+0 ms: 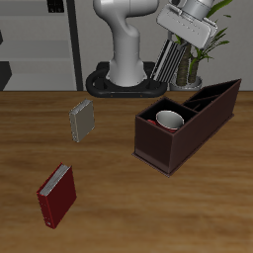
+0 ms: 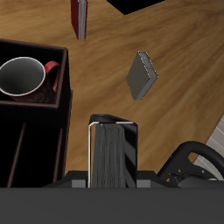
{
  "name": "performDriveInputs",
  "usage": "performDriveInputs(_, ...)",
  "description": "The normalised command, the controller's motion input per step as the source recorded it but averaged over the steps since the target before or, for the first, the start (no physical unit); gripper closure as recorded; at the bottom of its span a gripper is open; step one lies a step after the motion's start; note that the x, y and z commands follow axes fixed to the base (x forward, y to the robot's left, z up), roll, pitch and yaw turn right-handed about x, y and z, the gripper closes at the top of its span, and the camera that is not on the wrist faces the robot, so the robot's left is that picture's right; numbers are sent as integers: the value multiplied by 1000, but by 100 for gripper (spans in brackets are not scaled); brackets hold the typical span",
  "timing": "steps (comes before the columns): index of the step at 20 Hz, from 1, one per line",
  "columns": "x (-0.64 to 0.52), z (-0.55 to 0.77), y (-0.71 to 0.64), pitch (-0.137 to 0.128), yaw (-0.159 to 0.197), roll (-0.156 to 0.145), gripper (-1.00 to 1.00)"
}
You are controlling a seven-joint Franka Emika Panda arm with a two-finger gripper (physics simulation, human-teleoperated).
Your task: Place the red mug into the left desk caddy's right compartment and place the striped book into the left desk caddy's back compartment
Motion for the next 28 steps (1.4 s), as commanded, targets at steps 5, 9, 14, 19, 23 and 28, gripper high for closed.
performDriveInputs(5,-70,119,345,-28,22,47,100)
performDriveInputs(9,112,274,103,-26,15,18,100)
performDriveInputs(14,100,179,166,-34,20,31,100)
performDriveInputs(19,104,28,183,7,-6,7,100)
performDriveInputs(23,77,-45,262,-8,39,39,100)
performDriveInputs(28,108,-22,334,11,21,47,100)
